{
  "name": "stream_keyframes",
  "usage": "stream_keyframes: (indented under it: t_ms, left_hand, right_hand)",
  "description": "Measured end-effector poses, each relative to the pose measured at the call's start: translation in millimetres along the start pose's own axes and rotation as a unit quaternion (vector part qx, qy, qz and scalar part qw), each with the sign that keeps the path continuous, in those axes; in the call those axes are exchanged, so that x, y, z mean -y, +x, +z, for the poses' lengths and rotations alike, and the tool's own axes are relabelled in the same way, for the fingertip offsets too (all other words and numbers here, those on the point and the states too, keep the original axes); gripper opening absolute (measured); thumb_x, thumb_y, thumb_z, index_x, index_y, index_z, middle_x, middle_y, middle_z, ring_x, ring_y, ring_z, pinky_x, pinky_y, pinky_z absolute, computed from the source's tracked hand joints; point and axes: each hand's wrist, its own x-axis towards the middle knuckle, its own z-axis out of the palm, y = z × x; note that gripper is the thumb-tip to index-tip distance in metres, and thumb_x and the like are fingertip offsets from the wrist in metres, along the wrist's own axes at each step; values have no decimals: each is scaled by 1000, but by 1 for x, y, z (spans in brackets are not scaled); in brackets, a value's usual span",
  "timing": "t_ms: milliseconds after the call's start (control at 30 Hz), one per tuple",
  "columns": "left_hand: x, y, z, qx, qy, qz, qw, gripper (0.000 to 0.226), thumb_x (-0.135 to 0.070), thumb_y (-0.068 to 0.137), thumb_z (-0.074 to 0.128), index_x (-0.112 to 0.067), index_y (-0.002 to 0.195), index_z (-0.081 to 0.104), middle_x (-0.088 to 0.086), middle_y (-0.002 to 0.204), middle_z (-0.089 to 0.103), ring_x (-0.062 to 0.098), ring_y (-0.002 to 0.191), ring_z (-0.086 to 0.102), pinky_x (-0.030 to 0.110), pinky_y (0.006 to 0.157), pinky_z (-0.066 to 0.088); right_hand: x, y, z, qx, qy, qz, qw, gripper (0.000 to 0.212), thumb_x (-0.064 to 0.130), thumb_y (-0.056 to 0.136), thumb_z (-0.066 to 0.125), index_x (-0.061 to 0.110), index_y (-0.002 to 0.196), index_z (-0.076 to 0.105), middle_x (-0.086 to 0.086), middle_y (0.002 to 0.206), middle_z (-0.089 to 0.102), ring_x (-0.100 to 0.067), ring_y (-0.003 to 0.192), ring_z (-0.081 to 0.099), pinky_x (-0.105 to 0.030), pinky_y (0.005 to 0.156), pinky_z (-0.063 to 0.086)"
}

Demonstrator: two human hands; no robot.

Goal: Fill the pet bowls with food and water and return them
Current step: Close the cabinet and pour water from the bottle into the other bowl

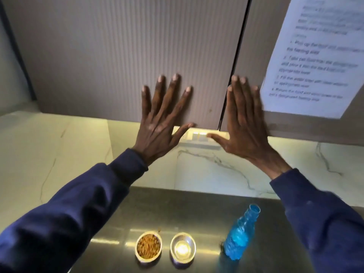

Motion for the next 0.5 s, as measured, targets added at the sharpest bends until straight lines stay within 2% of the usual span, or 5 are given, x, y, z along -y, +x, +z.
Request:
stream_keyframes:
  t_ms: [100, 200, 333, 400, 500]
  left_hand:
    - [-9, -3, 2, 1, -10, -7, 1000, 81, -63, 98, 40, -15, 161, 23, 27, 166, 18, 46, 156, 5, 64, 124, -2]
    - [-23, -22, 4, 15, -25, -17, 999, 77, -60, 98, 41, -15, 160, 27, 28, 164, 22, 35, 154, -1, 61, 123, -5]
    - [-39, -58, 4, 39, -61, -30, 997, 68, -45, 101, 52, -14, 158, 30, 28, 163, 24, 46, 154, 15, 61, 125, -1]
    - [-51, -84, 3, 45, -107, -43, 992, 62, -36, 103, 53, -12, 156, 32, 26, 163, 28, 45, 153, 20, 61, 126, 3]
    - [-78, -135, 0, 68, -211, -94, 971, 51, -21, 101, 56, -8, 149, 44, 24, 160, 36, 39, 152, 28, 57, 127, 17]
  right_hand:
    - [4, -5, 5, -13, 18, 35, 999, 116, 80, 86, 53, -5, 159, 20, -27, 167, 18, -42, 157, 13, -62, 125, 11]
    - [16, -38, 10, 6, 45, 52, 998, 107, 73, 90, 55, -4, 157, 24, -29, 164, 24, -45, 155, 19, -63, 125, 9]
    - [23, -85, 9, 37, 95, 64, 993, 96, 61, 94, 60, -2, 155, 21, -31, 163, 24, -48, 153, 19, -63, 125, 7]
    - [25, -109, 8, 43, 146, 78, 985, 88, 49, 97, 63, -1, 155, 20, -31, 163, 22, -46, 155, 17, -60, 127, 6]
    - [32, -157, 3, 42, 255, 138, 956, 78, 29, 99, 66, -4, 155, 24, -29, 164, 23, -40, 156, 19, -58, 126, 20]
